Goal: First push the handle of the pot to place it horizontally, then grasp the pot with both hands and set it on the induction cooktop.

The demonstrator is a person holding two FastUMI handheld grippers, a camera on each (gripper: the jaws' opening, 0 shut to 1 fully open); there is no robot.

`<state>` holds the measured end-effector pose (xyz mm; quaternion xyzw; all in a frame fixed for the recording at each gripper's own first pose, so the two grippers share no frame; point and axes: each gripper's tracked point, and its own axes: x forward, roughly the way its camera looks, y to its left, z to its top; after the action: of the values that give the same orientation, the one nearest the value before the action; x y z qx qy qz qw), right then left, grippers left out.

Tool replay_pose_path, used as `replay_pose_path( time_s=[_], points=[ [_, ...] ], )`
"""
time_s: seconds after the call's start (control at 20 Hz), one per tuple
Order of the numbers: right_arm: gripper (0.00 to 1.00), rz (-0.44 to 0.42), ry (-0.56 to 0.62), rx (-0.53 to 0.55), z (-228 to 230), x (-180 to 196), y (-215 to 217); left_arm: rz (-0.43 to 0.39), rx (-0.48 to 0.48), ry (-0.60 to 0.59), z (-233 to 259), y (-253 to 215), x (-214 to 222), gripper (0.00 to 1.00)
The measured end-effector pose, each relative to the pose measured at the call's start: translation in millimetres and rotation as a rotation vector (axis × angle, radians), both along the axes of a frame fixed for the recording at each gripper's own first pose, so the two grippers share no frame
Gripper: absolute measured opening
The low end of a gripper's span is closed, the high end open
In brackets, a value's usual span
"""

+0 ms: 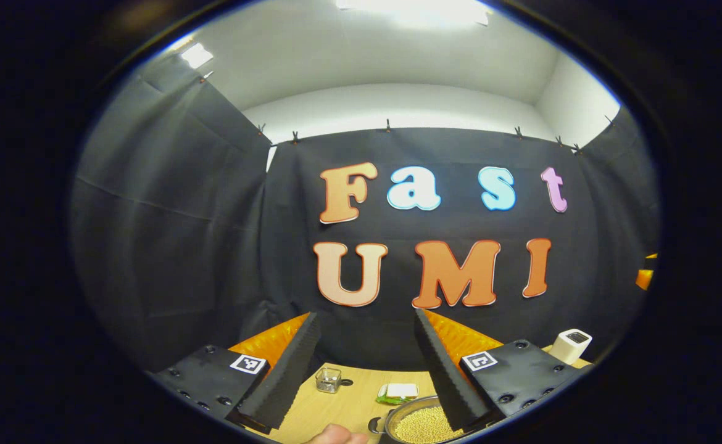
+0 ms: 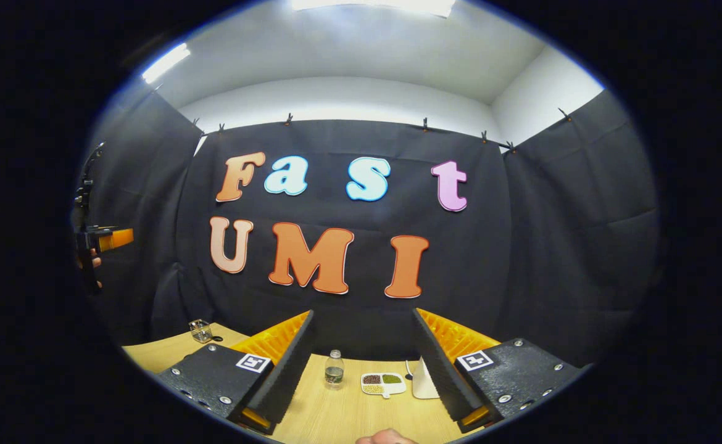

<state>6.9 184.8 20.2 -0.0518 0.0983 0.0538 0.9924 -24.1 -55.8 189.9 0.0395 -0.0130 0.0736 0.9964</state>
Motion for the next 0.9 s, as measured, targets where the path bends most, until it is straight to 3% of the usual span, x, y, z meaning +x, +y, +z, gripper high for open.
replay_pose_path(
  time_s=[0.2, 0.4, 0.5, 0.55, 0.7, 0.9],
  points=[
    [0.94, -0.036, -0.026, 0.021, 29, -5, -34, 0.036, 0.018, -0.056, 36, 2, -21, 0.98],
    [0.94, -0.066, -0.084, 0.005, 55, -7, -45, 0.054, 0.042, -0.134, 73, -3, -30, 0.98],
    [0.94, -0.062, -0.092, 0.047, 59, -5, -45, 0.048, 0.045, -0.175, 85, -10, -40, 0.97],
    [0.97, -0.053, -0.087, 0.074, 58, -5, -42, 0.043, 0.041, -0.188, 87, -15, -44, 0.98],
    [0.94, -0.04, -0.107, 0.069, 64, -2, -40, 0.03, 0.049, -0.197, 93, -24, -49, 0.98],
    [0.98, -0.018, -0.166, 0.081, 73, 0, -31, 0.004, 0.043, -0.148, 77, -37, -41, 0.98]
  ],
)
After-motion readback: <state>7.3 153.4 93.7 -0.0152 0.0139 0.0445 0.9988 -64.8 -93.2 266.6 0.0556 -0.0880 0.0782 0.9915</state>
